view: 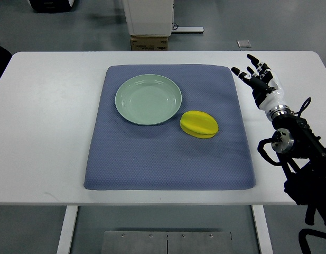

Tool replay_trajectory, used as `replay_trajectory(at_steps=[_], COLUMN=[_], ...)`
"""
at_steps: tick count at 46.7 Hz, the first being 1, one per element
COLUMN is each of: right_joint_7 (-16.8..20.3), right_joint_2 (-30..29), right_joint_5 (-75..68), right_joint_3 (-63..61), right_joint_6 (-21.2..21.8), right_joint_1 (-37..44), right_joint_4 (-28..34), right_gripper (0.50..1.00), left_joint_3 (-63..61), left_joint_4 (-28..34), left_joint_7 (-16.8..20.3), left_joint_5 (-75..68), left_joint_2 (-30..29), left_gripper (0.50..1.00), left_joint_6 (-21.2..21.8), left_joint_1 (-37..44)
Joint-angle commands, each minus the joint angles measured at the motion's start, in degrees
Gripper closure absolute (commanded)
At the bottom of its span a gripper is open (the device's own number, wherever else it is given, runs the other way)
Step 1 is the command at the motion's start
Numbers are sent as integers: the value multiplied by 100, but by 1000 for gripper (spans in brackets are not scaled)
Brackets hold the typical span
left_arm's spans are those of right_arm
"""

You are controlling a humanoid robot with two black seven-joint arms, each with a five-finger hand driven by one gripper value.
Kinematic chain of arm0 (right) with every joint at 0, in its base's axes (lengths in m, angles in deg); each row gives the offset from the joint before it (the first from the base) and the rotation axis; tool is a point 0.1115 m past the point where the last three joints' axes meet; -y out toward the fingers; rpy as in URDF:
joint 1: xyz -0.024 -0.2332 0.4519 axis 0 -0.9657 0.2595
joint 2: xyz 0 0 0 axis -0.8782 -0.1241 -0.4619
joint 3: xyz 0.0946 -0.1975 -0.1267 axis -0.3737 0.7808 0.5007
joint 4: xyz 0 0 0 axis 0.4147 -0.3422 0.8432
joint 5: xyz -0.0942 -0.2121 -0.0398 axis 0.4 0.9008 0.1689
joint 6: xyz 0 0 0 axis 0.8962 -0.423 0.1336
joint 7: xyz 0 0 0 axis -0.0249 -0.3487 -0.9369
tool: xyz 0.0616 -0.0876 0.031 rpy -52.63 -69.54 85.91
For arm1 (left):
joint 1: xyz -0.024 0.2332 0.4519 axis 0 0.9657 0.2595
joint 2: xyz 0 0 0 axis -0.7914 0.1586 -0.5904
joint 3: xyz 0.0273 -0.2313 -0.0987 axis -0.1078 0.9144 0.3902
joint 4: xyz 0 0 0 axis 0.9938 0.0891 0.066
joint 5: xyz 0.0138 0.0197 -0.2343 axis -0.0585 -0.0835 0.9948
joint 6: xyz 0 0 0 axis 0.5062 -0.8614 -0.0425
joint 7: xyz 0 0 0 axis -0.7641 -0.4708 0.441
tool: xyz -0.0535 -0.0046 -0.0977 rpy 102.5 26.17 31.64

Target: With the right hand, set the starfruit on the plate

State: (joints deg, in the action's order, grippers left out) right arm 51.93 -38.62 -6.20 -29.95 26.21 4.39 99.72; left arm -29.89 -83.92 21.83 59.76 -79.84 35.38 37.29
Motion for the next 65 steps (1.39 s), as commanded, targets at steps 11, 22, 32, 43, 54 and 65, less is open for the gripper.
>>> replay_trajectory(at_steps=[11,22,32,43,54,65], right_joint_7=[0,9,-9,-44,-62,-53], right_joint_2=[0,0,0,0,0,0], right_joint_5=[0,0,-9,-9,-149,-264], right_joint_3=[0,0,9,0,9,202], right_joint_6=[0,0,0,0,9,9], right_joint_1=[0,17,44,61,70,96], right_joint_4=[0,-17,-35,-53,-88,-88], right_gripper=[500,500,500,500,500,500], left_joint_3=[-9,-9,-9,-9,-9,-9], left_joint_4=[-9,-1,-1,-1,-1,-1], left_joint_7=[-9,-9,-9,-9,-9,-9], left_joint_5=[0,0,0,0,-9,0], left_joint_2=[0,0,0,0,0,0], left_gripper=[500,500,500,500,500,500], left_joint_6=[0,0,0,0,0,0], left_joint_1=[-22,-31,-31,-22,-31,-22])
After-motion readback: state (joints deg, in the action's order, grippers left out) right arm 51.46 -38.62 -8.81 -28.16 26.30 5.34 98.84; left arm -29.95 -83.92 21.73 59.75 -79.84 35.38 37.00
